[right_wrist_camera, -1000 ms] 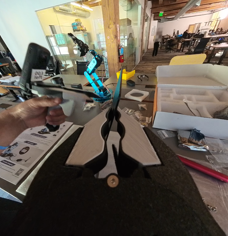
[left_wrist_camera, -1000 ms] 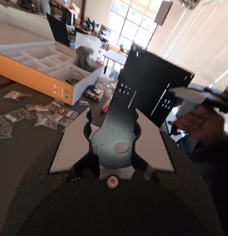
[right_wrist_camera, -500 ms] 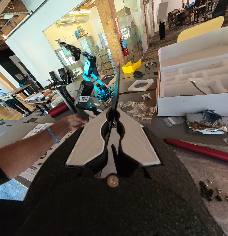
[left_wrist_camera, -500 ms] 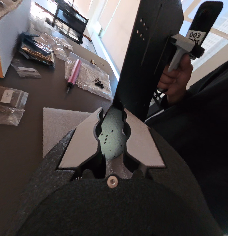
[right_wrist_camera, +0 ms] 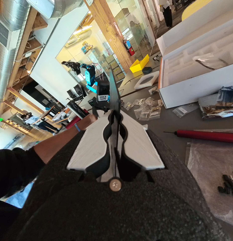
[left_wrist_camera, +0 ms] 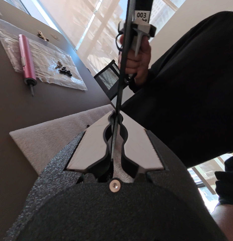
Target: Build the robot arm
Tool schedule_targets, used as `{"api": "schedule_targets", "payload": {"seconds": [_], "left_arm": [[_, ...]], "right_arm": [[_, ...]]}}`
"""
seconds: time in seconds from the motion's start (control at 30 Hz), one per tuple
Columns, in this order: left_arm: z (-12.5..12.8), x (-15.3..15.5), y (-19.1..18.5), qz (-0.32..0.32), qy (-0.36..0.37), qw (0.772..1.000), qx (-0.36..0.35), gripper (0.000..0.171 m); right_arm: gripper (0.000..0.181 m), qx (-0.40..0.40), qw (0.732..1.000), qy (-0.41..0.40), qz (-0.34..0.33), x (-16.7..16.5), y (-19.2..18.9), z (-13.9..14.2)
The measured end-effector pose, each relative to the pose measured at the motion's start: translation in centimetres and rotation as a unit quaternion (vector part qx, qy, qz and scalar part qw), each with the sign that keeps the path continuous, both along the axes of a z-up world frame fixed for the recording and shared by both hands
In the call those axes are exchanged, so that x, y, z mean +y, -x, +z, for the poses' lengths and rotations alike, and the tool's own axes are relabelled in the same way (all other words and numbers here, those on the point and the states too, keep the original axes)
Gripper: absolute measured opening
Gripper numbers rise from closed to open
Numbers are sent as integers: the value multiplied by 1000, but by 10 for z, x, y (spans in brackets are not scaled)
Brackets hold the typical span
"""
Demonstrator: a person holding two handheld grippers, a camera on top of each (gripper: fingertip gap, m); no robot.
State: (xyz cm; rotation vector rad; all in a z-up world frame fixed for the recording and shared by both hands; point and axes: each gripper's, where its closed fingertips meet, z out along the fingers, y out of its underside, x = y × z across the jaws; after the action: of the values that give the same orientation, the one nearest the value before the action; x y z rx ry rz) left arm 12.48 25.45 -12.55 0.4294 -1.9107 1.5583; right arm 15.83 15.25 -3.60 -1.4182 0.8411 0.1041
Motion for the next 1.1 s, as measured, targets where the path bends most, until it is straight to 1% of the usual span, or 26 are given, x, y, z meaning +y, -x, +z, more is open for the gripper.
{"api": "schedule_targets", "payload": {"seconds": [0.1, 0.2, 0.3, 0.37, 0.43, 0.53, 0.6, 0.63, 0.73, 0.8, 0.83, 0.87, 0.9, 0.97, 1.0, 1.03, 1.1], "left_arm": [[5, -3, 6, -15, 0, 1000, -2, 1], [17, 0, 24, -45, -8, 999, 2, 0], [34, 15, 48, -69, -23, 997, 16, 0], [34, 28, 66, -75, -48, 995, 34, 0], [23, 43, 82, -77, -80, 992, 59, 1], [-9, 62, 101, -68, -127, 985, 97, 1], [-18, 65, 104, -54, -123, 984, 118, 1], [-22, 65, 104, -46, -123, 984, 117, 2], [-32, 59, 97, -14, -148, 984, 101, 6], [-37, 55, 92, -3, -166, 982, 92, 10], [-35, 51, 84, 13, -164, 983, 84, 15], [-30, 45, 71, 39, -156, 984, 76, 31], [-19, 38, 56, 65, -140, 986, 66, 38], [5, 22, 28, 111, -106, 988, 34, 38], [13, 13, 14, 130, -100, 986, 24, 38], [19, 5, 5, 138, -95, 986, 23, 36], [23, -8, -7, 133, -90, 986, 40, 34]], "right_arm": [[3, 33, 999, -36, 19, -6, 1, -1], [1, 64, 994, -77, 51, -3, 17, 11], [0, 69, 992, -82, 70, 8, 33, 19], [1, 89, 989, -87, 85, 20, 45, 15], [1, 108, 986, -86, 98, 34, 59, -2], [1, 149, 978, -80, 119, 51, 78, -39], [1, 160, 978, -82, 109, 52, 79, -57], [1, 170, 975, -88, 115, 52, 80, -63], [1, 164, 977, -77, 108, 44, 76, -74], [1, 164, 975, -87, 121, 41, 78, -74], [2, 161, 975, -88, 123, 40, 78, -75], [1, 156, 977, -81, 121, 39, 77, -78], [1, 152, 978, -75, 121, 38, 76, -80], [2, 153, 979, -70, 119, 37, 74, -83], [2, 150, 979, -69, 117, 37, 72, -84], [2, 147, 980, -68, 116, 37, 72, -85], [2, 146, 979, -72, 119, 38, 71, -85]]}}
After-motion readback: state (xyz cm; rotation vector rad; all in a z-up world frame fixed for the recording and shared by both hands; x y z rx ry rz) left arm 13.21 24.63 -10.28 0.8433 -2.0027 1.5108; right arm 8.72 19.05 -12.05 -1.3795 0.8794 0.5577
